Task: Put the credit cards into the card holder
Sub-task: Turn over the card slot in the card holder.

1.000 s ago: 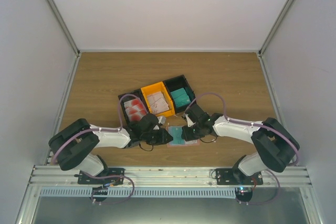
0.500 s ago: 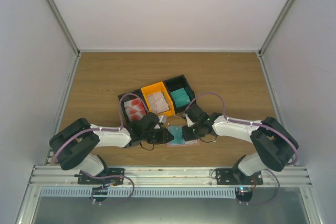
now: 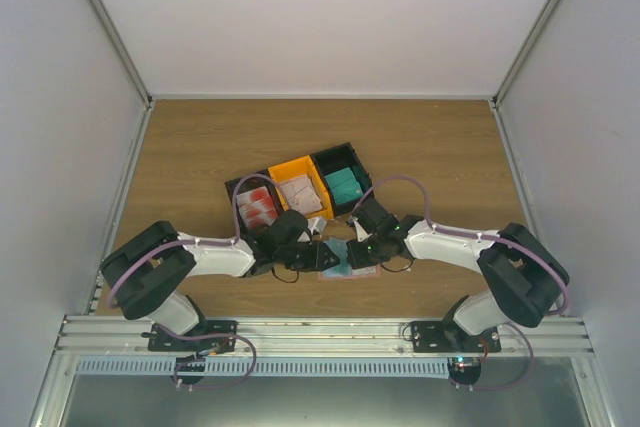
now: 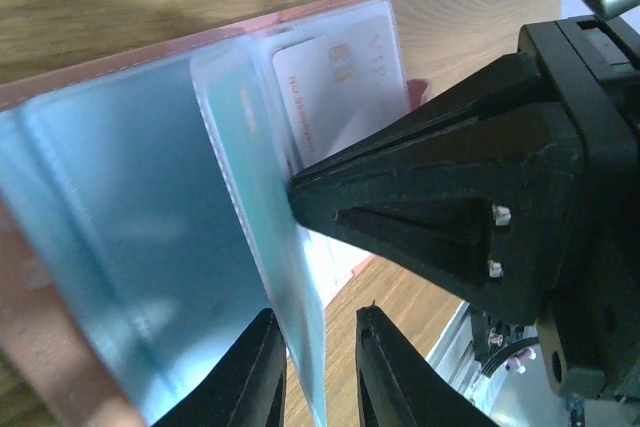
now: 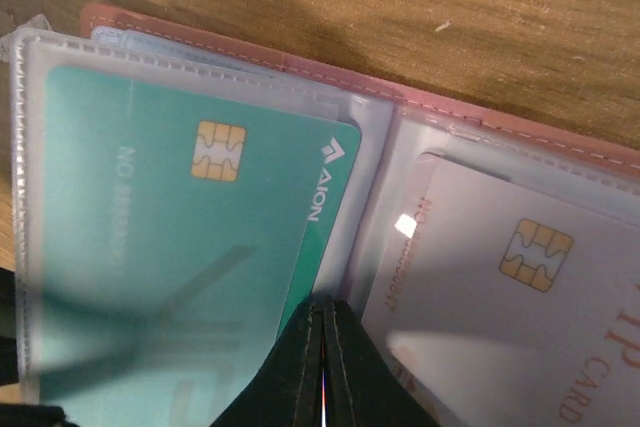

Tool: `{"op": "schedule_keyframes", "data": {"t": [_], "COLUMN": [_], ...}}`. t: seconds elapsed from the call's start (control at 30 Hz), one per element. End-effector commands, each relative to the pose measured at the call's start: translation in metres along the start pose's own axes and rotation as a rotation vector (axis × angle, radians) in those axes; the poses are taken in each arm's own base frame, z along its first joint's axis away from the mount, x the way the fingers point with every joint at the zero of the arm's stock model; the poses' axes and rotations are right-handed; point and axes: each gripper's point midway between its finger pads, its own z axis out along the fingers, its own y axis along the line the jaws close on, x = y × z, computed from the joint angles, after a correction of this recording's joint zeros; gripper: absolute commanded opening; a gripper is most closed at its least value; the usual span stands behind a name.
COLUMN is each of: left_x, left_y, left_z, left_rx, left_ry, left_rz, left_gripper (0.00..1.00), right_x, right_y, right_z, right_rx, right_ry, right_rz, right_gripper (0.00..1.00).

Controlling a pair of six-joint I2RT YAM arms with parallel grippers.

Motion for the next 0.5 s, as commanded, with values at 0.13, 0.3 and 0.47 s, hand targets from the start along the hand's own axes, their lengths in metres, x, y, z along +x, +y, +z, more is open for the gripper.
{"op": "schedule_keyframes", "data": {"t": [0.13,0.3,0.47], "left_x": [-0.006,-0.007,-0.008], "left_y": [-0.030,-0.033,-0.035], "left_z": [0.014,0.019,0.024], "left_rx": [0.108,0.101,0.096], "left_ry": [0.039,0.060,0.077], "left_rz": [0.089,0.110,0.112], "left_gripper": [0.25,0.27,0.30], "right_x": [-0.005,-0.025,-0.031], "right_y": [-0.007,0.004,-0.016], "right_z": [-0.010,-0.038,-0.058], "right_rx": [0.051,0.010,0.113], "right_ry": [-0.066,-0.208,-0.305], "right_rz": [0.023,0.010,0.064], "right_gripper": [0.04,0.12,0.15]}}
